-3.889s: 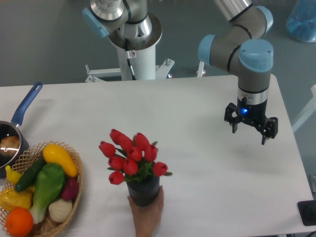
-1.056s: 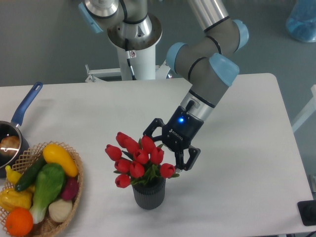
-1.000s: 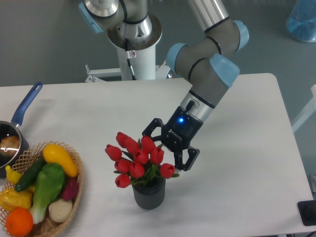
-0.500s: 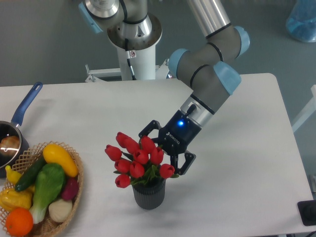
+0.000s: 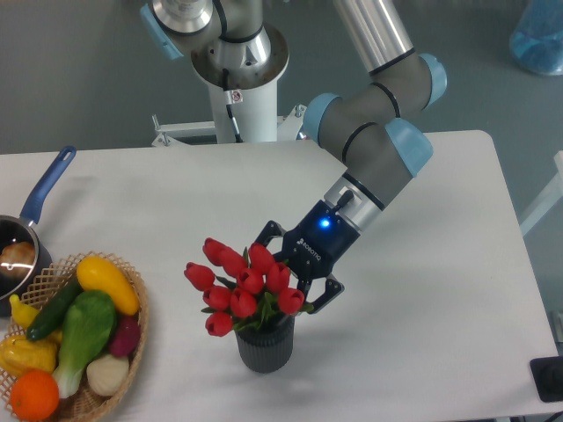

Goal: Pick up the flowers from the vase
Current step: 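Lower the gripper around the tulip stems and close it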

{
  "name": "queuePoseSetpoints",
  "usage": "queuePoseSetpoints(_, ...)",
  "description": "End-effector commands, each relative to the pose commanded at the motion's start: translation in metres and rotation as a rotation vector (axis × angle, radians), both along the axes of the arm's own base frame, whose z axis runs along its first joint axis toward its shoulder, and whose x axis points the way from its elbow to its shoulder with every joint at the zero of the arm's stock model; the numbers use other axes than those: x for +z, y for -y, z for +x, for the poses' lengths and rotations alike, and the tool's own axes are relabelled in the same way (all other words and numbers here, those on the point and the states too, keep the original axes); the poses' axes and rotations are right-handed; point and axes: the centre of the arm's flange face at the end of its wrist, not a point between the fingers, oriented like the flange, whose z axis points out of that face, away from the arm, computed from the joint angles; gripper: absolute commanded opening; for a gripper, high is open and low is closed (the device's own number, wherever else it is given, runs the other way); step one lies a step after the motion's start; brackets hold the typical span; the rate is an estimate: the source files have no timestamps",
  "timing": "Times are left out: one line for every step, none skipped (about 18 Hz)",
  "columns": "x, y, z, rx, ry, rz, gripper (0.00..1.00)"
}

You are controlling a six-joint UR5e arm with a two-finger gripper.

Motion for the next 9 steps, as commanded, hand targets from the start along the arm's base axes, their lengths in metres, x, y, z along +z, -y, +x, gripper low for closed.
queuePoseSetpoints(0.0017,-0.0001,-0.0001,0.000,-0.004,0.002,0.00)
queuePoseSetpoints(0.0028,0.0000,0.0001,0.000,-0.005,0.004,0.00)
queuePoseSetpoints(0.0041,0.0010,0.0002,0.001,-0.005,0.006,0.00)
queuePoseSetpoints(0.0057,0.0016,-0.0007,0.002,-0.008,0.008,0.00)
queuePoseSetpoints(0.0059,0.0016,-0.0006,0.002,-0.007,0.009,0.00)
queuePoseSetpoints(0.0064,0.0024,-0.0006,0.003,-0.002,0.012,0.00)
queuePoseSetpoints(0.0065,0.0040,-0.0010,0.004,0.002,0.016,0.00)
queuePoseSetpoints(0.0069,0.0055,-0.0020,0.007,0.003,0.017,0.00)
queuePoseSetpoints(0.0060,0.0061,-0.0008,0.007,0.007,0.017,0.00)
